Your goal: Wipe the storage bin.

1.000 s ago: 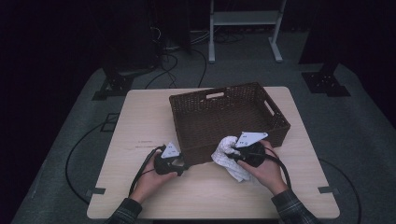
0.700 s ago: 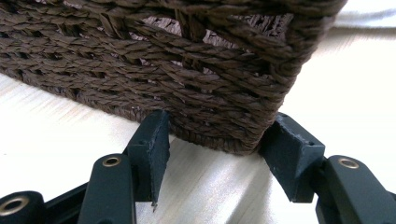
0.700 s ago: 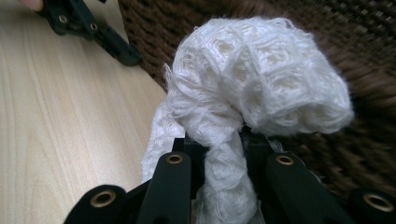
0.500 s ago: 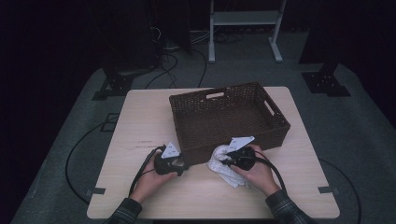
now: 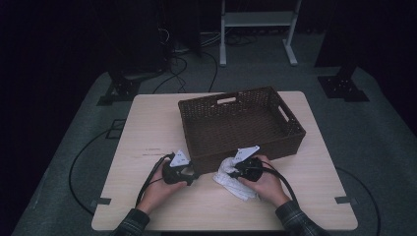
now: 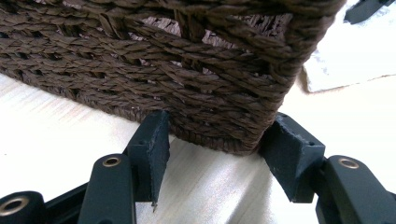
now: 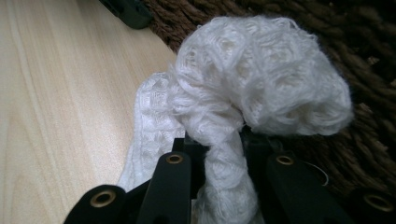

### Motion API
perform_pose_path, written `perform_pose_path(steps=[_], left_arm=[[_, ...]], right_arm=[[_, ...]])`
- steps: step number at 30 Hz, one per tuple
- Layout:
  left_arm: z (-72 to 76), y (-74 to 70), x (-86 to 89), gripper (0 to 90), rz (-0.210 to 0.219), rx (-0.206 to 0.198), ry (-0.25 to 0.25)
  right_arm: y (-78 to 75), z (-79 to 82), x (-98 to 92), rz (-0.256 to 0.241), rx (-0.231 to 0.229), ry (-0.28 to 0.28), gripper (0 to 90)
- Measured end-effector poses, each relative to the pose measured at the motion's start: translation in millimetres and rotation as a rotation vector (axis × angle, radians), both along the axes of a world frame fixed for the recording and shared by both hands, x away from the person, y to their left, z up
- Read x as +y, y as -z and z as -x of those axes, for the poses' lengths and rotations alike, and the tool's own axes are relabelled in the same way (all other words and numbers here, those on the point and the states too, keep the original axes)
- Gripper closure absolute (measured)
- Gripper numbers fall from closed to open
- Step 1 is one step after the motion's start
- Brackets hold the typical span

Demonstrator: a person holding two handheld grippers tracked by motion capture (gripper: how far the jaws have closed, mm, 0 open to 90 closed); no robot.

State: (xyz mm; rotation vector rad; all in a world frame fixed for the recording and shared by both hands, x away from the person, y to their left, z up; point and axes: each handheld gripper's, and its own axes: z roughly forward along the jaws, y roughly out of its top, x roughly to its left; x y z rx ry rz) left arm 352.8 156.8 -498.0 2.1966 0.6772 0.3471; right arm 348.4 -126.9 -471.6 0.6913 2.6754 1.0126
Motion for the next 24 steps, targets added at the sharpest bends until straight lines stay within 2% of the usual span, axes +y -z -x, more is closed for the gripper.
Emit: perform_pose_path(steps=[5,15,24], left_arm=[[0.0,0.0,0.0,42.3,0.0,0.0,0.0],[0.3,0.1,-0.2,42.3,0.004,0.004,-0.003],[0.1,0.0,0.1,42.3,0.002,0.006,-0.001]], right_arm=[[-6.0,2.9,-1.2,-0.011,-0.024,-0.005,76.7],[-39.2,13.2,-2.6,-0.082,-0.111,-0.025,76.8],[-59.5,21.2,-3.6,-0.116,-0.157,-0.037,76.8]])
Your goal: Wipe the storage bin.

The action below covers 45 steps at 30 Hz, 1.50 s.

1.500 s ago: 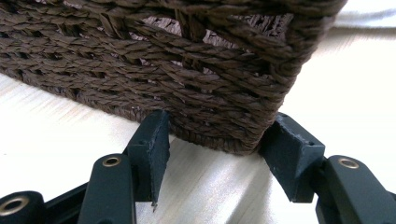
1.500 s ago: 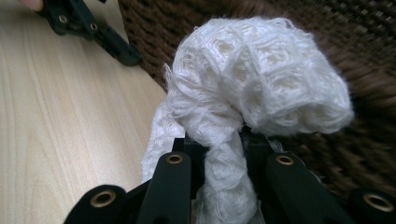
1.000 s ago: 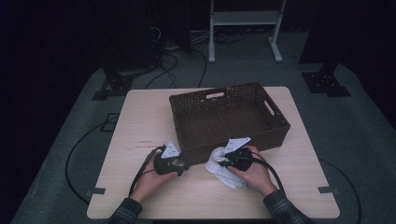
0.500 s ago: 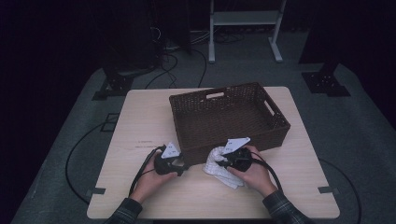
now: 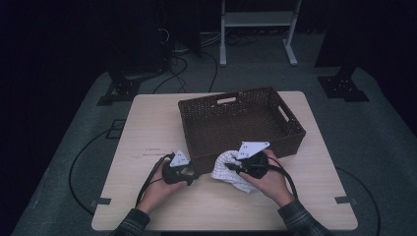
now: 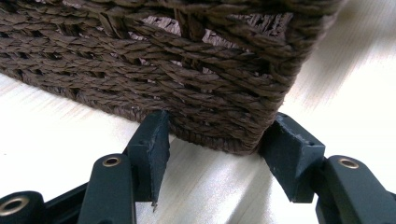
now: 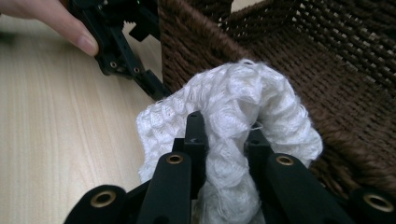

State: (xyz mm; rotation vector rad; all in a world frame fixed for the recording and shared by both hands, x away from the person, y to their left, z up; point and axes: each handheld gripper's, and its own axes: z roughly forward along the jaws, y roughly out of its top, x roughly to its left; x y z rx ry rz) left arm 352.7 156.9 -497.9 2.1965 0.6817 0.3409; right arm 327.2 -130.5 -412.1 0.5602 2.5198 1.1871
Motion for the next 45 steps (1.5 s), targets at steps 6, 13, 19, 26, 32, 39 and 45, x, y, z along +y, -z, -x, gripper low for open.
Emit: perform_pose_path(steps=[6,13,19,26,32,39,45], left_arm=[[0.0,0.2,-0.1,42.3,0.001,-0.002,0.0],[0.1,0.0,0.0,42.3,-0.001,0.0,0.0],[-0.2,-0.3,0.4,42.4,-0.006,0.0,0.003],[0.0,0.1,-0.2,42.5,0.002,-0.001,-0.003],[0.0,0.2,-0.2,42.5,0.002,-0.001,-0.004],[0.0,0.2,-0.2,42.5,0.002,-0.001,-0.003],[-0.1,0.1,-0.1,42.5,0.0,-0.003,-0.003]], right_arm=[[-11.7,4.4,-1.7,-0.032,-0.028,0.005,76.8],[-10.9,-1.7,3.8,-0.025,-0.027,-0.007,76.8],[-5.9,-3.8,7.5,-0.016,-0.009,-0.005,76.8],[3.7,-8.2,15.3,-0.006,0.015,-0.013,76.9],[15.1,-11.0,21.2,0.022,0.032,-0.021,76.9],[34.2,-14.7,32.1,0.064,0.066,-0.03,76.9],[47.2,-16.8,39.9,0.084,0.085,-0.041,76.9]])
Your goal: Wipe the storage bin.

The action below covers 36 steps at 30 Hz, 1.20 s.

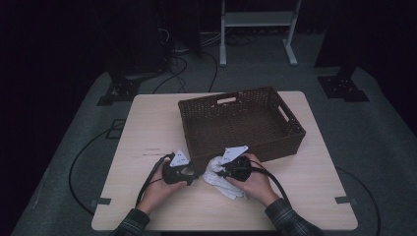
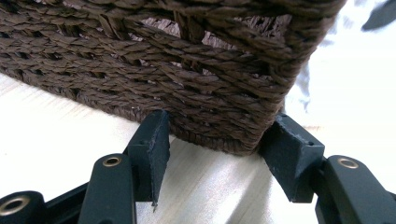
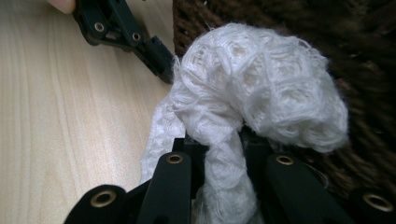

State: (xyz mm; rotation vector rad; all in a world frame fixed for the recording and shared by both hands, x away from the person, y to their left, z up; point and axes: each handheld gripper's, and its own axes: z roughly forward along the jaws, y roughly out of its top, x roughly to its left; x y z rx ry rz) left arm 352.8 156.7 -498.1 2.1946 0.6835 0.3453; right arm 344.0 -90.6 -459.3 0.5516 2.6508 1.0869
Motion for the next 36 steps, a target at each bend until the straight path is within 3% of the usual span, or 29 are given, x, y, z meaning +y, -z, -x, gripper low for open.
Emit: perform_pose_path(steps=[7,14,22,30,36], left_arm=[[-0.1,-0.1,0.2,42.6,-0.003,0.001,0.003],[0.0,-0.1,0.1,42.5,-0.002,0.001,0.002],[-0.2,-0.1,0.2,42.6,-0.004,0.001,0.004],[-0.3,-0.3,0.5,42.6,-0.009,0.0,0.006],[-0.3,-0.1,0.4,42.6,-0.006,-0.001,0.005]], right_arm=[[18.3,-1.7,10.3,0.043,0.05,-0.021,76.8],[13.1,1.3,14.9,0.036,0.031,-0.024,76.9],[-5.8,7.7,17.3,-0.007,-0.019,-0.045,77.1],[-39.2,18.5,11.5,-0.084,-0.09,-0.05,77.1],[-49.0,24.8,15.9,-0.106,-0.116,-0.063,77.1]])
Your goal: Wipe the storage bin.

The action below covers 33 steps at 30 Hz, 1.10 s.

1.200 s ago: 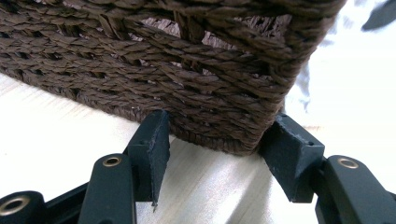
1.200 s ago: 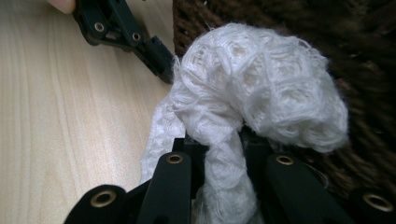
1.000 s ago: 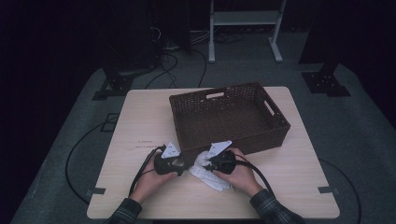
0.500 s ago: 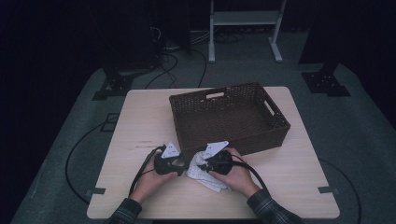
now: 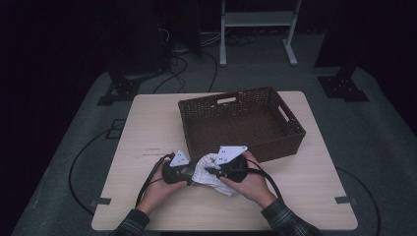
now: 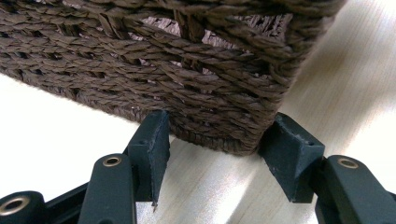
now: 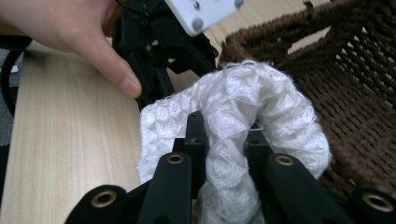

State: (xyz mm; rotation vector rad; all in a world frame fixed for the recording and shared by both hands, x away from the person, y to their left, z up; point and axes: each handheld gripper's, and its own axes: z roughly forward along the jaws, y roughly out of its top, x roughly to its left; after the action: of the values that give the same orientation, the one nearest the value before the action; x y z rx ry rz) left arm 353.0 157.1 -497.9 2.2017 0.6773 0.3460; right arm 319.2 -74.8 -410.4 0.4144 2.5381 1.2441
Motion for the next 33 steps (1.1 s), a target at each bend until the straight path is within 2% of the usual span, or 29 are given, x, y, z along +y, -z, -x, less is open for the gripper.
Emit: perform_pose_path(steps=[4,9,12,21,30,31,33], left_arm=[[0.0,0.1,-0.1,42.6,0.002,0.0,0.0],[0.0,0.0,0.0,42.6,-0.001,0.0,0.0],[0.0,-0.4,0.3,42.7,-0.005,0.002,0.002],[0.1,-0.3,0.1,42.8,-0.004,0.0,0.001],[0.3,0.1,-0.4,42.9,0.006,0.001,-0.005],[0.1,-0.2,0.1,42.9,-0.003,0.0,0.0],[0.0,-0.4,0.3,42.9,-0.005,0.0,0.001]], right_arm=[[-2.9,0.2,5.3,-0.004,-0.016,-0.01,77.1],[4.7,-3.0,11.0,0.013,-0.006,-0.01,77.2],[13.0,-6.5,15.6,0.039,-0.004,-0.006,77.3],[34.0,-13.2,20.9,0.079,0.018,-0.003,77.4],[51.0,-18.5,15.8,0.127,0.052,0.014,77.4],[55.6,-19.9,11.8,0.145,0.065,0.025,77.4],[59.3,-21.3,6.7,0.144,0.078,0.033,77.4]])
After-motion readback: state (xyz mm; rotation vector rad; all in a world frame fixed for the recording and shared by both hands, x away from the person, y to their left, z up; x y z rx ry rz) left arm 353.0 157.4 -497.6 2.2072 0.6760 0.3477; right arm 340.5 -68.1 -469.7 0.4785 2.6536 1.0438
